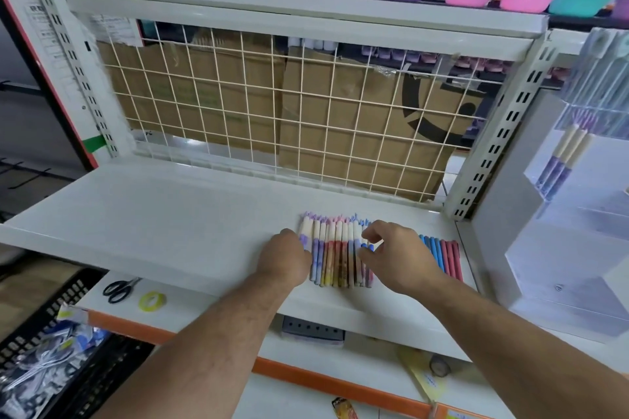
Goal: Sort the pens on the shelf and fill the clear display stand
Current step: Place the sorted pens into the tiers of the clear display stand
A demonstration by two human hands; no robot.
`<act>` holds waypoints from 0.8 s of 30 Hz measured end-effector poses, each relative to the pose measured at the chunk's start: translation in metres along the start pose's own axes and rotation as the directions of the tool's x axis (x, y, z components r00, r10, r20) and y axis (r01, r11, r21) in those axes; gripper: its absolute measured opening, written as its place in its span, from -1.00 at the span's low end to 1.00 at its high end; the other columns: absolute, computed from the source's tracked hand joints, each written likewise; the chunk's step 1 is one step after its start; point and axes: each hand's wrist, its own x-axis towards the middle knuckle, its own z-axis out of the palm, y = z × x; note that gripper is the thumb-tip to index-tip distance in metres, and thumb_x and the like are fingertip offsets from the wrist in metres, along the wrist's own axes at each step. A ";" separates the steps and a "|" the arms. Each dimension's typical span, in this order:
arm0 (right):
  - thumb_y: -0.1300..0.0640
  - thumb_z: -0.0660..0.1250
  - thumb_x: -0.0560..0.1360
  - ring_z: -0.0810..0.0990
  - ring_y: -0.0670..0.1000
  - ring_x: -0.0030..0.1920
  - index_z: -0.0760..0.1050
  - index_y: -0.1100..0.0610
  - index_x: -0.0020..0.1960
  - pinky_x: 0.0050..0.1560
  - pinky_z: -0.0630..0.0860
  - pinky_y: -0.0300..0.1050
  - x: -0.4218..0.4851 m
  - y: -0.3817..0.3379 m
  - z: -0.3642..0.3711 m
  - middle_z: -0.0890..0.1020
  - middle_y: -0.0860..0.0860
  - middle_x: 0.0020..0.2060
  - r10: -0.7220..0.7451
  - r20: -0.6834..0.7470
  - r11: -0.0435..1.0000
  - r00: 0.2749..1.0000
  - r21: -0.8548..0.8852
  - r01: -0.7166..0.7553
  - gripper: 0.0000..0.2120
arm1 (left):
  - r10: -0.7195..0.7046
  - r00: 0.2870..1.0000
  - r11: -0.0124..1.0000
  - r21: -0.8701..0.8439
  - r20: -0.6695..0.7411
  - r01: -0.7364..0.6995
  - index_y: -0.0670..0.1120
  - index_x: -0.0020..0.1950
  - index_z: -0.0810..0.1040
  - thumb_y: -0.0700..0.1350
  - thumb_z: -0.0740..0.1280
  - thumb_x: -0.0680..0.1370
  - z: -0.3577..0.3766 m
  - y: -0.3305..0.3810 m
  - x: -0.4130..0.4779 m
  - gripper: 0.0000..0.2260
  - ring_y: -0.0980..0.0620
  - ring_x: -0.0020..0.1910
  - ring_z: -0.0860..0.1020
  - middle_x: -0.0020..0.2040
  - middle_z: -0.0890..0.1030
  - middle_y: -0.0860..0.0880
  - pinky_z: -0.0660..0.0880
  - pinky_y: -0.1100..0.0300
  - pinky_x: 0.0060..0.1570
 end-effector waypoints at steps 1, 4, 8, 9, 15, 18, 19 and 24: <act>0.02 0.37 0.55 0.60 -0.02 0.05 0.55 0.06 0.28 0.04 0.57 -0.11 0.000 0.002 -0.001 0.62 -0.04 0.16 0.002 0.000 1.000 1.000 0.001 -0.002 -0.68 | -0.003 1.000 1.000 0.010 0.007 0.003 -0.13 0.03 0.43 -0.07 0.28 0.60 0.001 0.001 0.002 -0.86 -0.04 -0.16 0.49 0.04 0.60 -0.11 0.36 0.18 -0.28; 0.01 0.36 0.56 0.60 -0.03 0.05 0.55 0.05 0.26 0.04 0.57 -0.10 -0.002 0.007 -0.005 0.63 -0.05 0.15 0.008 -0.002 1.000 1.000 0.002 -0.008 -0.70 | -0.026 0.999 1.000 0.013 0.029 0.026 -0.19 0.14 0.48 -0.11 0.25 0.62 0.003 0.007 0.005 -0.82 -0.08 0.02 0.59 0.12 0.61 -0.13 0.48 0.14 -0.15; 0.01 0.37 0.55 0.59 -0.04 0.03 0.56 0.05 0.26 0.05 0.58 -0.09 -0.007 0.015 -0.011 0.64 -0.06 0.14 0.026 0.011 1.000 1.000 0.004 -0.026 -0.70 | -0.039 0.998 0.996 0.081 0.058 0.034 -0.20 0.23 0.48 -0.09 0.17 0.68 0.003 0.015 0.008 -0.76 -0.09 0.17 0.58 0.22 0.59 -0.13 0.53 0.09 0.10; 0.00 0.37 0.55 0.59 -0.05 0.02 0.56 0.05 0.26 0.04 0.58 -0.11 -0.009 0.018 -0.013 0.64 -0.07 0.13 0.031 0.012 0.999 0.999 0.008 -0.031 -0.69 | -0.045 0.997 0.992 0.122 0.067 0.037 -0.19 0.25 0.48 -0.10 0.16 0.69 0.002 0.016 0.008 -0.76 -0.09 0.17 0.58 0.21 0.60 -0.13 0.52 0.10 0.09; 0.00 0.39 0.54 0.62 -0.08 -0.15 0.59 0.04 0.17 -0.18 0.46 -0.25 -0.020 0.030 -0.026 0.60 -0.13 -0.05 0.077 0.012 0.996 0.997 0.036 -0.078 -0.76 | -0.032 0.998 0.975 0.220 0.057 0.019 -0.15 0.29 0.47 -0.06 0.16 0.66 -0.002 0.019 0.001 -0.73 -0.07 0.13 0.59 0.16 0.61 -0.09 0.43 0.17 -0.07; 0.00 0.39 0.53 0.56 -0.13 -0.18 0.60 0.02 0.08 -0.29 0.34 -0.36 -0.026 0.034 -0.031 0.59 -0.17 -0.11 0.075 -0.019 0.997 0.997 0.010 -0.075 -0.83 | -0.096 0.995 0.995 0.032 0.040 0.095 -0.13 0.35 0.44 -0.09 0.17 0.65 -0.008 0.019 -0.001 -0.70 -0.12 0.17 0.58 0.22 0.59 -0.11 0.42 0.16 -0.04; 0.00 0.40 0.52 0.53 -0.14 -0.17 0.61 0.02 0.07 -0.30 0.29 -0.41 -0.028 0.035 -0.033 0.58 -0.19 -0.11 0.069 -0.033 0.998 0.997 -0.001 -0.069 -0.84 | -0.111 0.993 0.993 -0.045 0.030 0.112 -0.12 0.36 0.44 -0.10 0.17 0.65 -0.011 0.020 -0.001 -0.70 -0.14 0.19 0.57 0.26 0.58 -0.12 0.41 0.16 -0.03; 0.05 0.40 0.52 0.57 -0.14 -0.20 0.63 0.05 0.04 -0.26 0.44 -0.32 -0.040 0.037 -0.043 0.63 -0.16 -0.18 0.089 -0.029 0.995 0.996 0.047 -0.088 -0.87 | -0.005 1.000 0.913 -0.408 0.015 0.011 -0.12 0.12 0.51 -0.06 0.16 0.67 -0.017 0.049 -0.013 -0.81 -0.02 0.05 0.58 0.20 0.61 -0.05 0.38 0.21 -0.12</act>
